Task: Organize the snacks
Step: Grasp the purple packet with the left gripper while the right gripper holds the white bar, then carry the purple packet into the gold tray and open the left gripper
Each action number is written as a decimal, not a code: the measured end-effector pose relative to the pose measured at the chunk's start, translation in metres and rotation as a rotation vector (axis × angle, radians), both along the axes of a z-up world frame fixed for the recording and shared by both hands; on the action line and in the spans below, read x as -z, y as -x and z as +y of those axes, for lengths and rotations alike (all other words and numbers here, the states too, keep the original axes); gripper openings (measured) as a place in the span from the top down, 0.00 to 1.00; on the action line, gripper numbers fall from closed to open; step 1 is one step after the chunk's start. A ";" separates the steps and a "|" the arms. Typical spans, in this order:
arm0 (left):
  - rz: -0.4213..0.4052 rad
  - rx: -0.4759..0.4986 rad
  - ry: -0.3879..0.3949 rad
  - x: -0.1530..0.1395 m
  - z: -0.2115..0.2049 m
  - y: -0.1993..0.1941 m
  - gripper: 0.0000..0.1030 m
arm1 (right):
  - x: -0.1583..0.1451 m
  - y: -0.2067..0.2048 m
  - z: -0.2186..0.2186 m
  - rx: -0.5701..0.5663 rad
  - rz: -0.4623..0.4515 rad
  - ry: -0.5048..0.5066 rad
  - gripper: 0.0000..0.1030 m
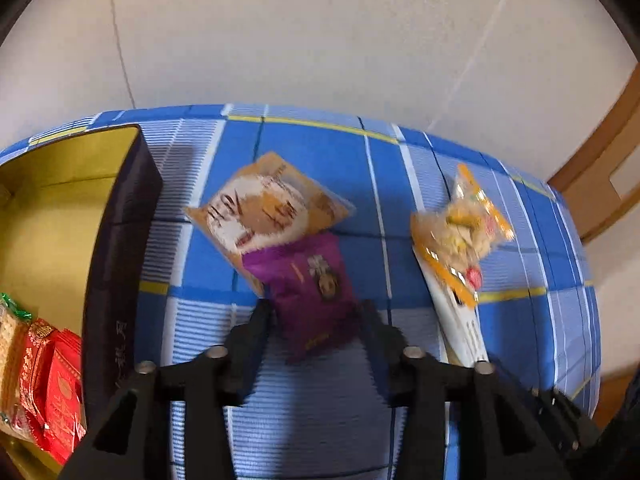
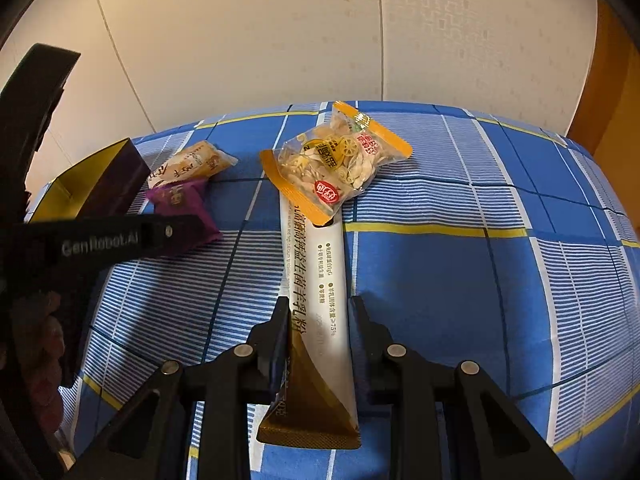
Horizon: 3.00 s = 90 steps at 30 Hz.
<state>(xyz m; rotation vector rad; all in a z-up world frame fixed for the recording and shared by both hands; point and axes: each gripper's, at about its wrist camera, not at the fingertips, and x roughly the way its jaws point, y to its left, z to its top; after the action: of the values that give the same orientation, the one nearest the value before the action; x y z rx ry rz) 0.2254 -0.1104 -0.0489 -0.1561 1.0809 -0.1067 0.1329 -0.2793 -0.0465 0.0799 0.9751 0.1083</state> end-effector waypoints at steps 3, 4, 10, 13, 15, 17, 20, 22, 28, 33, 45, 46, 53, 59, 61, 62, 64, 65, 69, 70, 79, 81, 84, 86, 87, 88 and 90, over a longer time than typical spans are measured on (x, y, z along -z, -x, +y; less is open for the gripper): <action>-0.006 -0.020 0.005 -0.003 0.003 -0.007 0.30 | 0.000 0.000 0.000 0.005 0.002 -0.001 0.72; -0.020 -0.023 0.014 -0.005 0.004 -0.008 0.30 | 0.000 0.000 0.000 0.006 0.002 -0.001 0.72; 0.032 -0.018 -0.013 0.010 0.002 -0.022 0.40 | 0.000 0.000 0.000 0.008 0.001 -0.002 0.72; -0.024 0.012 -0.054 0.010 0.004 -0.015 0.54 | 0.000 0.000 -0.001 0.009 0.000 -0.008 0.72; -0.048 0.058 -0.120 0.012 0.001 -0.008 0.62 | 0.000 0.000 -0.001 0.011 -0.001 -0.008 0.72; -0.060 0.084 -0.132 0.011 0.002 -0.001 0.64 | 0.000 0.000 -0.001 0.014 -0.003 -0.010 0.72; -0.059 0.081 -0.101 0.011 0.010 0.013 0.64 | 0.000 0.001 0.001 0.017 -0.005 -0.005 0.72; -0.054 0.094 -0.080 0.011 0.012 0.019 0.64 | -0.001 0.001 0.002 0.015 -0.008 0.003 0.72; -0.072 0.135 -0.009 0.010 0.022 0.040 0.64 | 0.000 0.001 0.003 0.016 -0.015 0.012 0.72; -0.103 0.156 0.042 -0.002 0.030 0.053 0.64 | 0.000 0.002 0.002 0.019 -0.018 0.012 0.72; -0.179 0.153 0.076 -0.035 0.072 0.076 0.64 | 0.001 0.001 0.004 0.029 -0.039 0.013 0.70; -0.186 0.142 0.079 -0.038 0.081 0.077 0.64 | 0.001 0.002 0.003 0.030 -0.041 0.006 0.70; -0.205 0.083 0.074 -0.044 0.132 0.080 0.64 | 0.001 0.002 0.002 0.039 -0.046 -0.007 0.70; -0.203 -0.013 0.077 -0.041 0.185 0.080 0.64 | 0.001 0.003 0.008 0.029 -0.054 0.041 0.70; -0.207 -0.036 0.068 -0.041 0.200 0.080 0.64 | 0.001 0.002 0.010 0.022 -0.057 0.057 0.70; -0.209 -0.043 0.062 -0.040 0.205 0.080 0.64 | 0.002 0.002 0.011 0.019 -0.059 0.067 0.70; -0.209 -0.059 0.038 -0.037 0.219 0.080 0.64 | 0.002 0.003 0.011 0.018 -0.061 0.073 0.70; -0.211 -0.071 0.033 -0.036 0.226 0.080 0.64 | 0.002 0.003 0.011 0.018 -0.062 0.074 0.70; -0.202 -0.130 0.041 -0.026 0.255 0.079 0.64 | 0.002 0.003 0.011 0.022 -0.064 0.073 0.70; -0.199 -0.140 0.049 -0.024 0.260 0.079 0.64 | 0.002 0.003 0.011 0.024 -0.064 0.071 0.70; -0.156 -0.210 0.085 -0.003 0.287 0.076 0.62 | 0.003 0.005 0.014 0.028 -0.082 0.091 0.71; -0.152 -0.239 0.125 -0.001 0.295 0.078 0.61 | 0.003 0.006 0.015 0.017 -0.087 0.083 0.72; -0.166 -0.276 0.191 -0.002 0.305 0.085 0.61 | 0.004 0.009 0.019 0.006 -0.095 0.086 0.72; -0.174 -0.286 0.196 -0.002 0.306 0.089 0.61 | 0.004 0.010 0.023 0.005 -0.099 0.085 0.72; -0.176 -0.282 0.184 -0.003 0.305 0.090 0.60 | 0.004 0.011 0.024 0.004 -0.100 0.084 0.72; -0.181 -0.278 0.159 -0.005 0.302 0.091 0.59 | 0.004 0.011 0.026 0.002 -0.101 0.083 0.72; -0.203 -0.271 0.108 -0.010 0.297 0.092 0.59 | 0.004 0.013 0.029 -0.002 -0.102 0.080 0.72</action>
<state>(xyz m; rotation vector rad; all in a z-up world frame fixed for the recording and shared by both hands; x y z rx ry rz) 0.1331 0.1864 -0.0393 -0.3796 0.8435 0.0620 0.1204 -0.2500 -0.0503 -0.0005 0.8763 0.0741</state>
